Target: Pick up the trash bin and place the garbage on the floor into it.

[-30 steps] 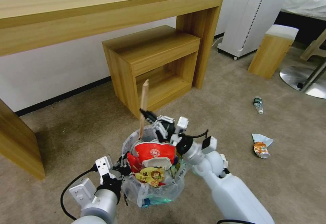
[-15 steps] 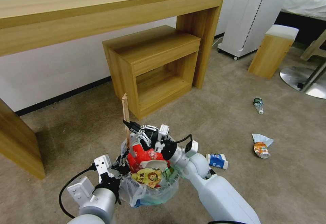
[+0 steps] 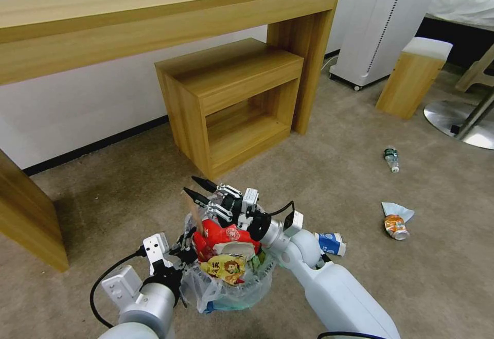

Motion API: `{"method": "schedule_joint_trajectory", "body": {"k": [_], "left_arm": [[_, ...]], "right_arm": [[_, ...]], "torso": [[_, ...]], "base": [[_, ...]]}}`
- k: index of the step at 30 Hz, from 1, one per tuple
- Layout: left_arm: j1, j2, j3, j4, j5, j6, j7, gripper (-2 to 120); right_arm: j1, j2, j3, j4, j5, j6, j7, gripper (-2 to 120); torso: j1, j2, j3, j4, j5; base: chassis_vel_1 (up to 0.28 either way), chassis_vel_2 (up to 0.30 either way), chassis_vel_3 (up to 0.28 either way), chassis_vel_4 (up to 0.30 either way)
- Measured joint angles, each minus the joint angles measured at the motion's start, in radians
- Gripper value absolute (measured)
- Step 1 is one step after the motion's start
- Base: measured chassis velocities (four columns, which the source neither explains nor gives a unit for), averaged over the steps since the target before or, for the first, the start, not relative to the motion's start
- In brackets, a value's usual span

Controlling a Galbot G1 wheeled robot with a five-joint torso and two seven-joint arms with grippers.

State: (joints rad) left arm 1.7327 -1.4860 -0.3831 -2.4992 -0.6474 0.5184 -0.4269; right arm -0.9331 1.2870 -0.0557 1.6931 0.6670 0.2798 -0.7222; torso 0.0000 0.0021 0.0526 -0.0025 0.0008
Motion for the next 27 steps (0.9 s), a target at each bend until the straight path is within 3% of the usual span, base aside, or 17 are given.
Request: {"method": "schedule_joint_trajectory", "body": {"k": [2, 7, 11, 13, 18, 21, 27], "left_arm": [[0.001, 0.001, -0.002, 0.000, -0.002, 0.000, 0.000, 3], [-0.005, 0.007, -0.038, -0.002, -0.032, 0.004, 0.000, 3], [-0.024, 0.020, -0.097, -0.003, -0.083, 0.013, -0.004, 3], [-0.052, 0.041, -0.161, -0.003, -0.126, 0.022, -0.024, 3], [-0.069, 0.053, -0.201, -0.003, -0.127, 0.020, -0.034, 3], [-0.087, 0.054, -0.244, 0.018, -0.081, -0.002, -0.032, 3], [-0.087, 0.045, -0.269, 0.033, -0.032, -0.028, -0.019, 3]], "right_arm": [[-0.002, -0.001, 0.002, 0.003, -0.001, 0.000, 0.000, 58], [-0.014, -0.012, 0.038, 0.041, -0.001, 0.001, 0.029, 78], [-0.033, -0.029, 0.091, 0.102, 0.013, -0.004, 0.144, 92], [-0.061, -0.048, 0.180, 0.164, 0.017, -0.027, 0.281, 99], [-0.091, -0.064, 0.271, 0.205, 0.015, -0.030, 0.379, 100], [-0.182, -0.071, 0.456, 0.289, -0.036, -0.029, 0.498, 100], [-0.333, -0.042, 0.631, 0.360, -0.116, -0.006, 0.547, 100]], "torso": [[0.000, 0.000, 0.000, 0.0000, 0.0000], [0.000, 0.000, 0.000, 0.0000, 0.0001], [0.000, 0.000, 0.000, 0.0001, 0.0000], [0.000, 0.000, 0.000, 0.0000, 0.0000], [0.000, 0.000, 0.000, 0.0001, 0.0002], [0.000, 0.000, 0.000, -0.0001, 0.0001], [0.000, 0.000, 0.000, -0.0003, 0.0000]], "base": [[0.000, 0.000, 0.000, 0.000], [0.000, 0.000, 0.000, 0.000], [0.000, 0.000, 0.000, 0.000], [0.000, 0.000, 0.000, 0.000], [0.000, 0.000, 0.000, 0.000], [0.000, 0.000, 0.000, 0.000], [0.000, 0.000, 0.000, 0.000]]}}
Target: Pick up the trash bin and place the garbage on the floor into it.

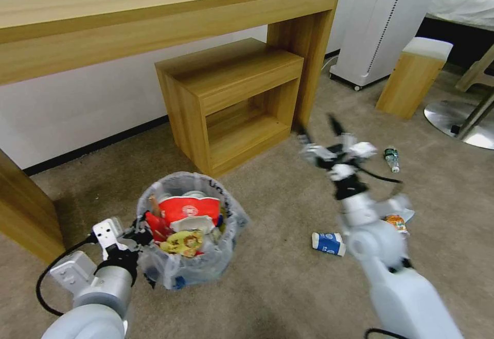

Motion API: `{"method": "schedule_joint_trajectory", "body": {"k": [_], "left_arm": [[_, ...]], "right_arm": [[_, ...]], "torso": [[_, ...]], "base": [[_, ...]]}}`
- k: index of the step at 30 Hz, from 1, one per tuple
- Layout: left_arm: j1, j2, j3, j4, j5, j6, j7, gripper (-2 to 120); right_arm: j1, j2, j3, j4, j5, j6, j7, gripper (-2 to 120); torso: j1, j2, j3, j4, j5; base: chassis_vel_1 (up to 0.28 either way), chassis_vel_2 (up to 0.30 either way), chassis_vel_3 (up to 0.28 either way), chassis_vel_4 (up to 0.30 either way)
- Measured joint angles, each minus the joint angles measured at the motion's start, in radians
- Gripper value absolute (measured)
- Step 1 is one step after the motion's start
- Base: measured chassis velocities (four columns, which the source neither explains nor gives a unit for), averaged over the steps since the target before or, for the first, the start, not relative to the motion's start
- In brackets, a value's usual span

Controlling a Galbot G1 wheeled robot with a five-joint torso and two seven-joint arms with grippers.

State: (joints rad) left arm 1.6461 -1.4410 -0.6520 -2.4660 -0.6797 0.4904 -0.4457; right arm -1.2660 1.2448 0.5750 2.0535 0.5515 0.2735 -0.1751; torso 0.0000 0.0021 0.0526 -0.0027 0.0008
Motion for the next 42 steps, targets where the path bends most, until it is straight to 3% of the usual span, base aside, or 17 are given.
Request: {"method": "schedule_joint_trajectory", "body": {"k": [3, 11, 17, 42], "left_arm": [[0.017, -0.014, -0.003, 0.003, 0.043, -0.025, 0.014, 3], [0.027, -0.026, -0.003, 0.009, 0.079, -0.052, 0.027, 3], [0.038, -0.039, 0.009, 0.025, 0.118, -0.075, 0.042, 3], [0.059, -0.056, 0.019, 0.051, 0.131, -0.116, 0.051, 3]], "right_arm": [[-0.086, 0.021, 0.080, 0.023, -0.027, 0.060, 0.013, 100], [-0.186, 0.035, 0.159, 0.047, -0.081, 0.097, 0.099, 100], [-0.204, 0.046, 0.169, 0.047, -0.082, 0.102, 0.190, 100], [-0.203, 0.056, 0.143, 0.051, -0.070, 0.106, 0.190, 100]], "torso": [[0.000, 0.000, 0.000, 0.0003, 0.0002], [0.000, 0.000, 0.000, 0.0001, 0.0001], [0.000, 0.000, 0.000, 0.0003, 0.0001], [0.000, 0.000, 0.000, 0.0002, -0.0001]], "base": [[0.000, 0.000, 0.000, 0.000], [0.000, 0.000, 0.000, 0.000], [0.000, 0.000, 0.000, 0.000], [-0.032, -0.031, -0.035, -0.033]]}}
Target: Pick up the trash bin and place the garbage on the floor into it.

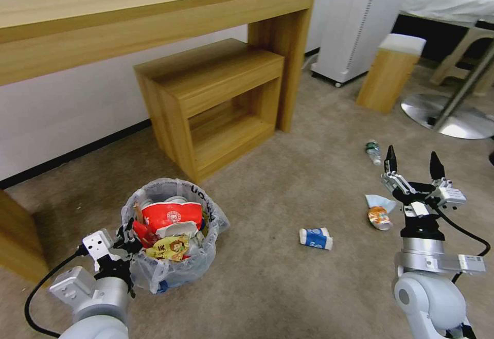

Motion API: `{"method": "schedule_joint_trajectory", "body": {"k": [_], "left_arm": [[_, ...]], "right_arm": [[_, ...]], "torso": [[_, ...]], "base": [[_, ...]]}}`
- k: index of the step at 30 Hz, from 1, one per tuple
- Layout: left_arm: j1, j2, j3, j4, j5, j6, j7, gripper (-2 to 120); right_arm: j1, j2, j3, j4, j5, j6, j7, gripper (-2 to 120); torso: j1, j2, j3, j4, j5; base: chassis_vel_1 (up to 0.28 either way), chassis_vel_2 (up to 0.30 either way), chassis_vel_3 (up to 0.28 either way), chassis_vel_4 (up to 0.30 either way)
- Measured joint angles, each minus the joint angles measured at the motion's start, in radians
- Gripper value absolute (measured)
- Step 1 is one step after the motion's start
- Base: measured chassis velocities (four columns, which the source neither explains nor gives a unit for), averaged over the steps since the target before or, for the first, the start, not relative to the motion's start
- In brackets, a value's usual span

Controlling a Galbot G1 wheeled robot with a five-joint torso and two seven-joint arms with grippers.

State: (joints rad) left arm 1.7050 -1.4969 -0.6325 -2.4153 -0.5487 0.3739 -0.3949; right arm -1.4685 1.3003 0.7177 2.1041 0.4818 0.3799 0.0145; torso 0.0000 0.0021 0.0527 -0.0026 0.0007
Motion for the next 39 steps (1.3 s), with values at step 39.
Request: {"method": "schedule_joint_trajectory", "body": {"k": [39], "left_arm": [[0.020, 0.007, -0.024, -0.044, -0.025, 0.001, -0.018, 3]], "right_arm": [[-0.019, 0.015, -0.011, 0.013, -0.006, 0.019, -0.011, 100]], "torso": [[0.000, 0.000, 0.000, 0.0002, 0.0001]], "base": [[-0.068, -0.039, -0.035, -0.065]]}}
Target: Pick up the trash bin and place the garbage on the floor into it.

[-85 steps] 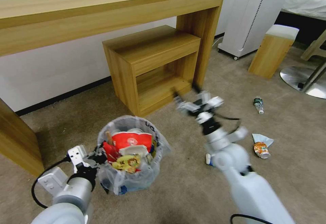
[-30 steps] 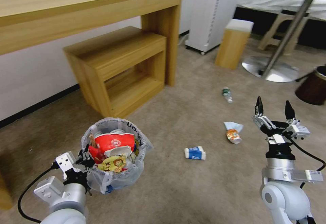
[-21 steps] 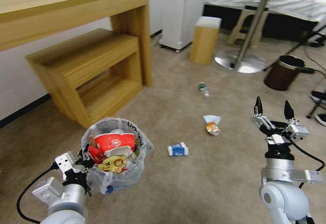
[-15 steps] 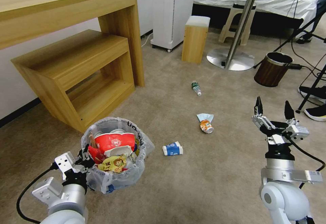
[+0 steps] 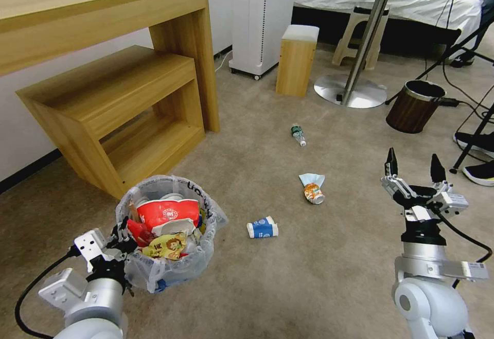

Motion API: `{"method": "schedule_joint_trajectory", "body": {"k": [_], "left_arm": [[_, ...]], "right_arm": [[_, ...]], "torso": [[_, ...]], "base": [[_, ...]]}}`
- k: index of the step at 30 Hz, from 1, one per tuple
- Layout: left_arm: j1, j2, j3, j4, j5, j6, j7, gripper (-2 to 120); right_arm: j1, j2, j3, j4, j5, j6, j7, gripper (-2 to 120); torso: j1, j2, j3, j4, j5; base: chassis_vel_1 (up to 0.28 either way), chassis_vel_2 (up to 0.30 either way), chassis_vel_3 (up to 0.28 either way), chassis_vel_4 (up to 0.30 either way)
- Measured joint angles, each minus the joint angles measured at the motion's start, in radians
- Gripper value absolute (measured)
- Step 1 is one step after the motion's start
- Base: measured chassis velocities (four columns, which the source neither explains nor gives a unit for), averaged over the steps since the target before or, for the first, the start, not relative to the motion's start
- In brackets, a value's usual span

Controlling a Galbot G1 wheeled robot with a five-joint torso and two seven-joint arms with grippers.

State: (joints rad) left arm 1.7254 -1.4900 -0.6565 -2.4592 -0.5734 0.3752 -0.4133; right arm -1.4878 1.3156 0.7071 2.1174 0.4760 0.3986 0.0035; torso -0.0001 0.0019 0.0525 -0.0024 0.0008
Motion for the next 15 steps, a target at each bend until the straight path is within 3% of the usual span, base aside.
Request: {"method": "schedule_joint_trajectory", "body": {"k": [15], "left_arm": [[-0.002, 0.012, -0.022, -0.004, -0.004, 0.001, 0.003, 3]], "right_arm": [[0.015, 0.000, -0.031, -0.032, -0.020, 0.001, 0.009, 100]], "torso": [[0.000, 0.000, 0.001, 0.0002, 0.0001]], "base": [[-0.221, 0.227, 0.228, -0.212]]}}
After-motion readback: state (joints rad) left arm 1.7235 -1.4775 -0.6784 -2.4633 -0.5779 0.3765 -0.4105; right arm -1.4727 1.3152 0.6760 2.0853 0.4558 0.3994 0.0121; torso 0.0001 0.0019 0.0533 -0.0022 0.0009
